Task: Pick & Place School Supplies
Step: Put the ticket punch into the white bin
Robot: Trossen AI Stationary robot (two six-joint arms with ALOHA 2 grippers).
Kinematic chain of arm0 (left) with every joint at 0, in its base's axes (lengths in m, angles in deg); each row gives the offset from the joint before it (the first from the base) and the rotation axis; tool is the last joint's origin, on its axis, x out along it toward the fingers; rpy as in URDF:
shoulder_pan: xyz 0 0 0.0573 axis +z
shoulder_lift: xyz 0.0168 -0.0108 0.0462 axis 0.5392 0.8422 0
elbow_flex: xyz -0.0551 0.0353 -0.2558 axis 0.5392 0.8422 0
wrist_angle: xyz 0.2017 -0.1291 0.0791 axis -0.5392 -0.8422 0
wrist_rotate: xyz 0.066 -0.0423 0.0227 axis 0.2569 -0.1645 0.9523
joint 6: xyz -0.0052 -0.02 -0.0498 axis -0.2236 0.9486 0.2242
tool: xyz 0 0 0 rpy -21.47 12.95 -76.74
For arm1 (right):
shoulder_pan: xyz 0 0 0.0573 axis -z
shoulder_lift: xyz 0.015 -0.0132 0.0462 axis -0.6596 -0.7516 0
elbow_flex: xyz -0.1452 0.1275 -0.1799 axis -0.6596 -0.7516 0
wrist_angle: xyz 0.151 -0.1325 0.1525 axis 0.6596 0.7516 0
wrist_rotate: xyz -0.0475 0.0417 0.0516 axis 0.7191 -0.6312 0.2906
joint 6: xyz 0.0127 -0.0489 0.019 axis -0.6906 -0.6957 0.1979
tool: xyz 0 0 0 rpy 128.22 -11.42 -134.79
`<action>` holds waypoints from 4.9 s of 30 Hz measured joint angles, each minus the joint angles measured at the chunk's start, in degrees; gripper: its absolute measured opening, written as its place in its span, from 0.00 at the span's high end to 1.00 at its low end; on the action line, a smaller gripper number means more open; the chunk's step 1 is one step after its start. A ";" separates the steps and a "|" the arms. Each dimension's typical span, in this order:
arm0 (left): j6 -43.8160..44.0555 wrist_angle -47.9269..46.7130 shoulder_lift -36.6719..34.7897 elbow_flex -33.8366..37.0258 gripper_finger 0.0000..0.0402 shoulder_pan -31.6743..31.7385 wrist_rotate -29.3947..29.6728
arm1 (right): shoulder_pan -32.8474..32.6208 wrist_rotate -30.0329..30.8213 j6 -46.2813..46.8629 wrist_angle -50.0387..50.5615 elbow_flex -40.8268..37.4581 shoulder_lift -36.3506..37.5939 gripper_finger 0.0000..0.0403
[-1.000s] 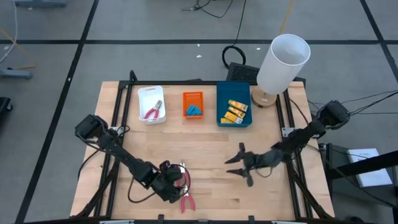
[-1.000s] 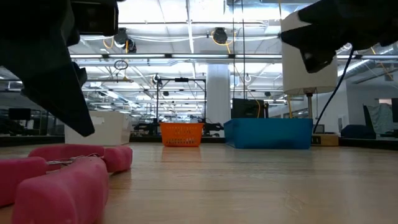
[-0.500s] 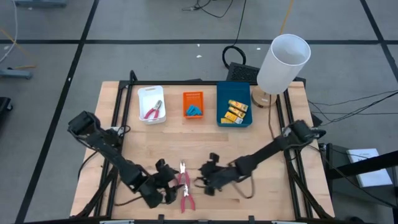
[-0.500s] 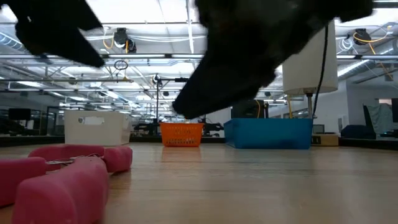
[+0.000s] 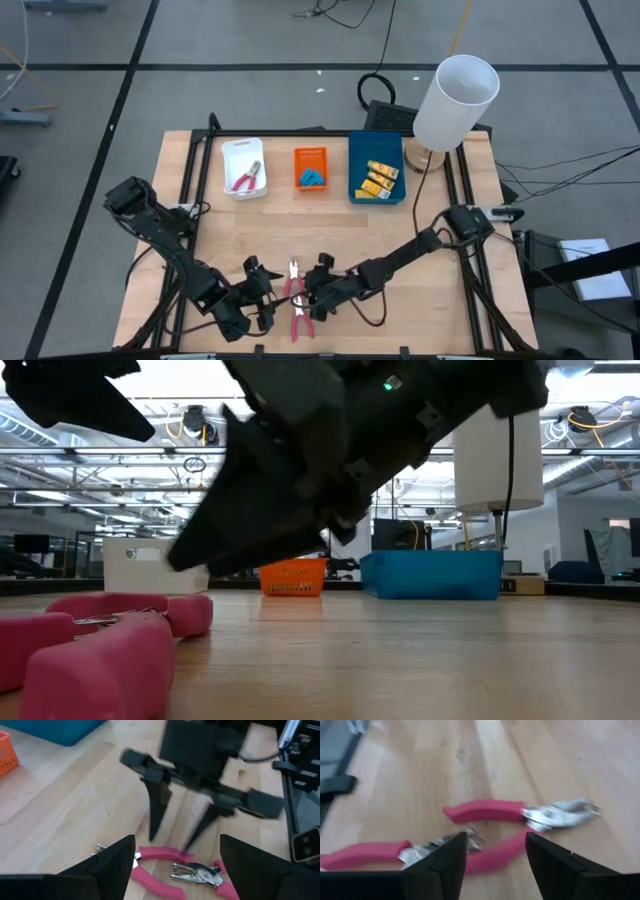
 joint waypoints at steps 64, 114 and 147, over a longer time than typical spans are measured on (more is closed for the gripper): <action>0.01 0.40 0.01 0.00 0.26 3.87 -0.17 | -0.28 -5.76 -0.49 -5.66 -4.66 -1.94 0.73; -4.50 11.15 0.01 0.02 0.26 8.98 -1.43 | -0.93 35.29 -17.52 27.25 -4.57 19.74 1.00; -28.41 65.96 -8.78 13.91 0.26 29.14 -24.40 | -9.34 66.42 -30.42 27.58 -4.57 28.58 1.00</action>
